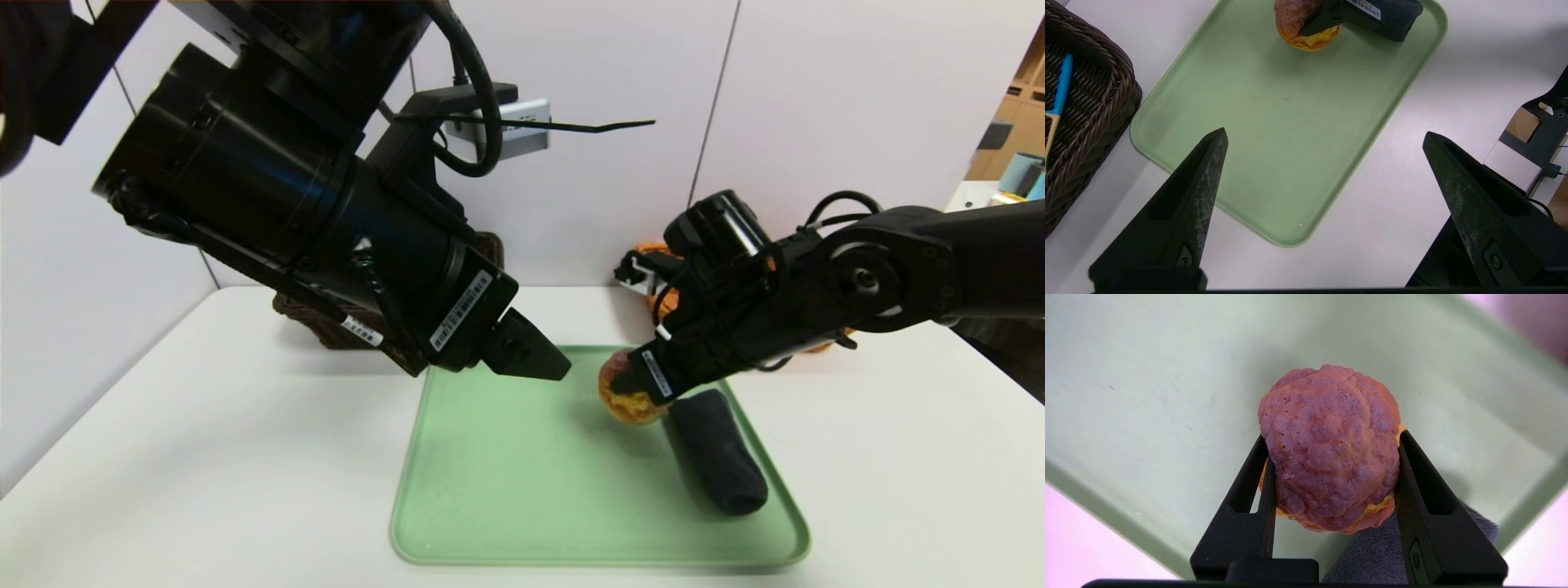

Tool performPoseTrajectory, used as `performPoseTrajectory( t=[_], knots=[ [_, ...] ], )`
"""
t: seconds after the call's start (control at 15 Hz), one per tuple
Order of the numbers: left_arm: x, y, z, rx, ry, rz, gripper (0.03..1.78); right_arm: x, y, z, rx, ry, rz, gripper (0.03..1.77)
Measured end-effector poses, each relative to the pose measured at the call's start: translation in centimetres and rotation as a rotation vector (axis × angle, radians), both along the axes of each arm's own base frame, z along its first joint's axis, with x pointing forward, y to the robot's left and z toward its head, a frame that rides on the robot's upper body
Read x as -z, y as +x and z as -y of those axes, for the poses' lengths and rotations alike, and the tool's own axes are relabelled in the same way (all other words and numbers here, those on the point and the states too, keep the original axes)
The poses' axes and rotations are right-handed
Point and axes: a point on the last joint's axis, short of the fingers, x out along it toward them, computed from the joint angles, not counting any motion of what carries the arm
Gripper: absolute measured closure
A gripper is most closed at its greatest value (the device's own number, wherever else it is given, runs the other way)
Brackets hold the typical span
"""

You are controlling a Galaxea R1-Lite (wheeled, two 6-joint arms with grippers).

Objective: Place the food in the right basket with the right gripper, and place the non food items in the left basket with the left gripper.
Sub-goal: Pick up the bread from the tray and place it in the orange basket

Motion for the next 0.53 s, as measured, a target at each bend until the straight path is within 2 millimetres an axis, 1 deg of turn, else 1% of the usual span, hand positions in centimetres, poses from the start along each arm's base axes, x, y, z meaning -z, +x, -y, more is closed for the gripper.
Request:
performPoseTrajectory(
  t=[0.33, 0.53],
  knots=[
    [0.0, 0.0, 0.0, 0.001, 0.001, 0.001, 0.12, -3.7, -1.0, 0.7, 0.027, 0.088, 0.081, 0.99],
    [0.0, 0.0, 0.0, 0.0, 0.002, 0.001, 0.12, -6.3, -1.7, 1.4, 0.051, 0.153, 0.136, 0.99]
  ],
)
